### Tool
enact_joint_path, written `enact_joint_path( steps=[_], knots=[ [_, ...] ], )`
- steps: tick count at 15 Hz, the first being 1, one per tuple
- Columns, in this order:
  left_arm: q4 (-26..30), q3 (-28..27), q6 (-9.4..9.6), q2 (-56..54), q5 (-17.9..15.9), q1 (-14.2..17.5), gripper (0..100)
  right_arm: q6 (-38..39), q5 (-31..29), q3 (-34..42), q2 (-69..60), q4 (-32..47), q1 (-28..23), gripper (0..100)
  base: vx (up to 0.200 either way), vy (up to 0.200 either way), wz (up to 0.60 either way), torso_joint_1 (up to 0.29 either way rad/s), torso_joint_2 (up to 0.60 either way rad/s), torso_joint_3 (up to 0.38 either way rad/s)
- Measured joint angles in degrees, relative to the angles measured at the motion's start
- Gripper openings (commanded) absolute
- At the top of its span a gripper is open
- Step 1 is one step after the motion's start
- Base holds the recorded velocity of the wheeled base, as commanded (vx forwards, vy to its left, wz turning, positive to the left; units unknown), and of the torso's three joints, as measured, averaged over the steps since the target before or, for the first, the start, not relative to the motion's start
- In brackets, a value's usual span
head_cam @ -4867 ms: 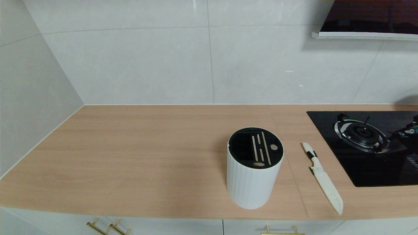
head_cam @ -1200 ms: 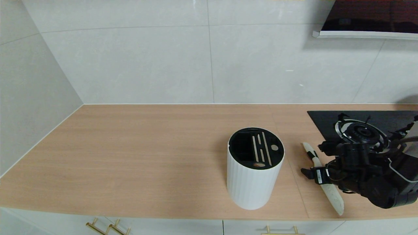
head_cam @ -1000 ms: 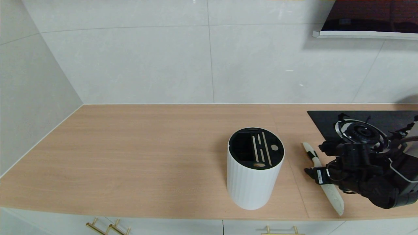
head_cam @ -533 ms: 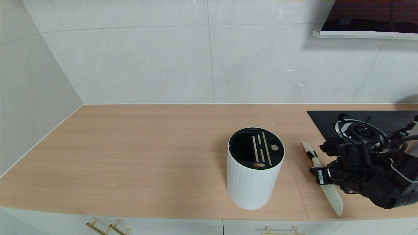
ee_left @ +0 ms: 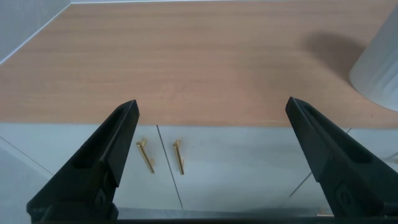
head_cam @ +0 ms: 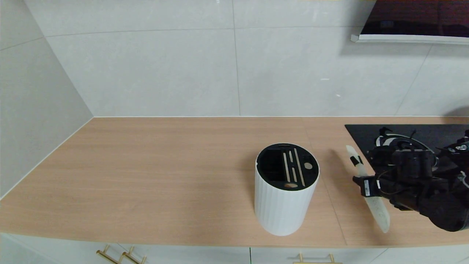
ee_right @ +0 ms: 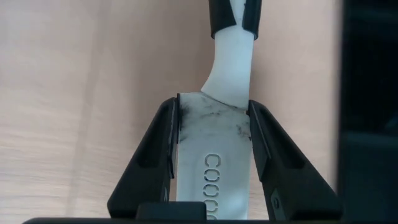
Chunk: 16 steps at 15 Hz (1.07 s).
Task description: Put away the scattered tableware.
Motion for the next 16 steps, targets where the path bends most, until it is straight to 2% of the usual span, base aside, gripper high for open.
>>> enact_joint_path(
  steps=[4, 6, 10, 12, 14, 16],
  knots=[
    [-0.05, -0.11, 0.06, 0.0, -0.3, 0.0, 100, 0.02, -0.04, 0.68, -9.95, 1.65, 2.07, 0, 0.0, 0.0, 0.0, 0.0, 0.0, 0.0],
    [0.56, -2.16, 0.0, 0.05, -2.29, -0.02, 100, -0.01, 0.0, -1.35, -14.77, 3.84, 3.1, 0, 0.0, 0.0, 0.0, 0.0, 0.0, 0.0],
    [5.46, -13.46, 0.06, 5.86, -12.93, -0.4, 100, 0.78, -0.06, -15.49, -20.81, 19.19, 7.56, 0, 0.0, 0.0, 0.0, 0.0, 0.0, 0.0],
    [6.07, -19.44, 0.11, 13.63, -20.16, -0.57, 100, 3.82, -1.24, -23.47, -23.34, 27.34, 13.09, 0, 0.0, 0.0, 0.0, 0.0, 0.0, 0.0],
    [6.31, -26.61, 0.09, 23.67, -26.76, -0.73, 100, 5.16, -3.71, -27.15, -25.97, 30.55, 18.01, 0, 0.0, 0.0, 0.0, 0.0, 0.0, 0.0],
    [6.03, -33.09, -0.29, 34.28, -30.32, -2.01, 100, 5.21, -4.22, -28.28, -27.92, 31.76, 21.54, 0, 0.0, 0.0, 0.0, 0.0, 0.0, 0.0]
  ],
)
